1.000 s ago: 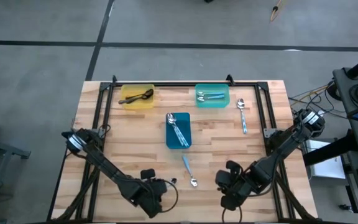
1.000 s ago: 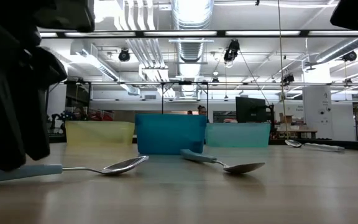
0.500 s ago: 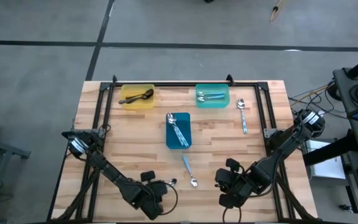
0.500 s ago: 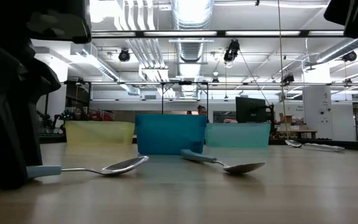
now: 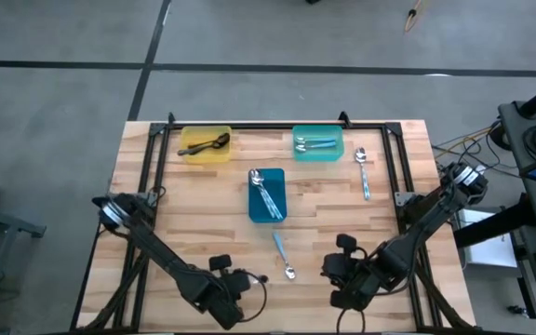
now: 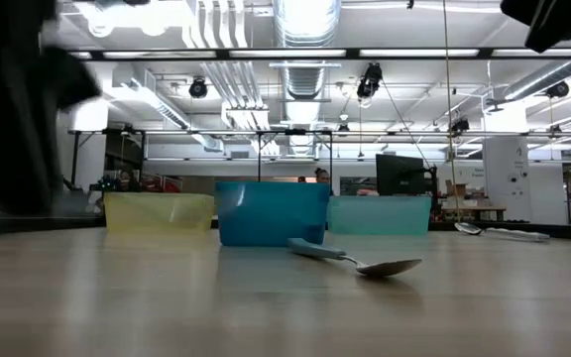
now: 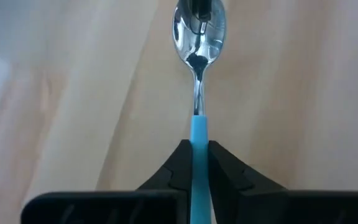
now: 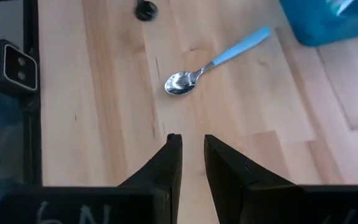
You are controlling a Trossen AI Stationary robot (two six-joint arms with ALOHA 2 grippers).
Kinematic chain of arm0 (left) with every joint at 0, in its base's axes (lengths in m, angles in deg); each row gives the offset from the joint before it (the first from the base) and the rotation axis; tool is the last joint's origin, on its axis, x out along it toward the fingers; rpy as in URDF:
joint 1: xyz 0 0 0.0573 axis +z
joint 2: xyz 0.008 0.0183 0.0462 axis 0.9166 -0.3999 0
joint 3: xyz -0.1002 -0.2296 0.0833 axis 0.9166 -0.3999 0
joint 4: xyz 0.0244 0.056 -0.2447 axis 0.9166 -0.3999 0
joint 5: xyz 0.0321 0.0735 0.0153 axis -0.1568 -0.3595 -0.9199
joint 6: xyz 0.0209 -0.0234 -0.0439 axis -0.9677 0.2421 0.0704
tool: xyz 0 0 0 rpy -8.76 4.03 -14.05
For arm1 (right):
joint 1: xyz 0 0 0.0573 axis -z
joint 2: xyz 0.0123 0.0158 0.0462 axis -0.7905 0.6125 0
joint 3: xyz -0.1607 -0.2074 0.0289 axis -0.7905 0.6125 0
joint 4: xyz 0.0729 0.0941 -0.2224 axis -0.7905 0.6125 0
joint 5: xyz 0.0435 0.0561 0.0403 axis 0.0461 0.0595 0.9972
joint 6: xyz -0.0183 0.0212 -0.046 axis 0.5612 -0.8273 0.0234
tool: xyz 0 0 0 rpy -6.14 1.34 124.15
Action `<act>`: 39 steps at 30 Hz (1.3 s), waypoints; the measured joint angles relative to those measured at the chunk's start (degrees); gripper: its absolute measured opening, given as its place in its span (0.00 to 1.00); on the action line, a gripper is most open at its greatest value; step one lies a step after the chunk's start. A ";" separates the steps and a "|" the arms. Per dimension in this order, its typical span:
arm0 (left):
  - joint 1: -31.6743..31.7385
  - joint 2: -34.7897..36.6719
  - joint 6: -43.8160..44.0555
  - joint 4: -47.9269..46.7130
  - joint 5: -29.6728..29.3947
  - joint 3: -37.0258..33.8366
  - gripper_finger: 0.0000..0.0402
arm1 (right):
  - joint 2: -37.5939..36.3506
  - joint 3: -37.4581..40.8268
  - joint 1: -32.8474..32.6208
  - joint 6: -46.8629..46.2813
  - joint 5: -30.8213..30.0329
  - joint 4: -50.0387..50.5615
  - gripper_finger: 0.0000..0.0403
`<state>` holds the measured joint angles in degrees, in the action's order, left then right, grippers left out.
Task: Sort silverware by color (type)
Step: Put the light blue spoon into the light blue bin
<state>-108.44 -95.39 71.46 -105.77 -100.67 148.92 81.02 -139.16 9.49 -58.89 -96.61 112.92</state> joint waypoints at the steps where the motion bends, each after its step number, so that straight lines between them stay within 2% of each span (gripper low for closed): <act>1: 0.00 1.16 -0.92 -0.22 -0.12 0.71 0.03 | -0.26 0.00 0.00 1.10 -0.10 0.04 0.15; 7: 0.99 6.99 -7.11 -5.19 -0.48 2.02 0.03 | -2.44 0.02 0.48 8.92 -1.18 0.07 0.15; 14: 5.33 16.23 -18.13 -5.90 -0.57 0.94 0.02 | -6.44 0.04 3.44 18.83 -4.44 0.02 0.15; 19: 12.04 21.85 -30.88 -5.95 -1.02 0.70 0.02 | -9.72 1.46 6.39 25.91 -10.91 -0.19 0.15; 23: 16.54 25.59 -42.17 -5.78 -1.05 0.66 0.02 | -13.63 4.66 6.67 27.28 -21.65 -0.33 0.15; 25: 18.20 27.23 -46.83 -5.17 -1.03 0.66 0.02 | -16.42 6.71 6.68 27.64 -24.24 -0.86 0.15; 29: 20.59 29.68 -50.00 -2.76 -0.98 0.62 0.02 | -22.74 11.19 6.69 31.11 -24.02 -8.58 0.15; 33: 21.66 30.68 -51.12 -0.99 -1.00 0.62 0.02 | -28.74 15.96 6.67 37.87 -18.69 -17.70 0.15; 36: 23.19 30.59 -52.59 0.16 -0.73 0.62 0.02 | -32.50 19.59 7.22 42.84 -17.98 -23.80 0.15; 39: 25.92 30.05 -55.44 1.00 -0.80 0.68 0.03 | -36.38 22.53 8.07 45.19 -16.64 -25.84 0.15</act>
<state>-82.53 -65.34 16.01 -104.77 -101.47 149.60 44.65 -116.63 17.56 -13.70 -113.25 87.08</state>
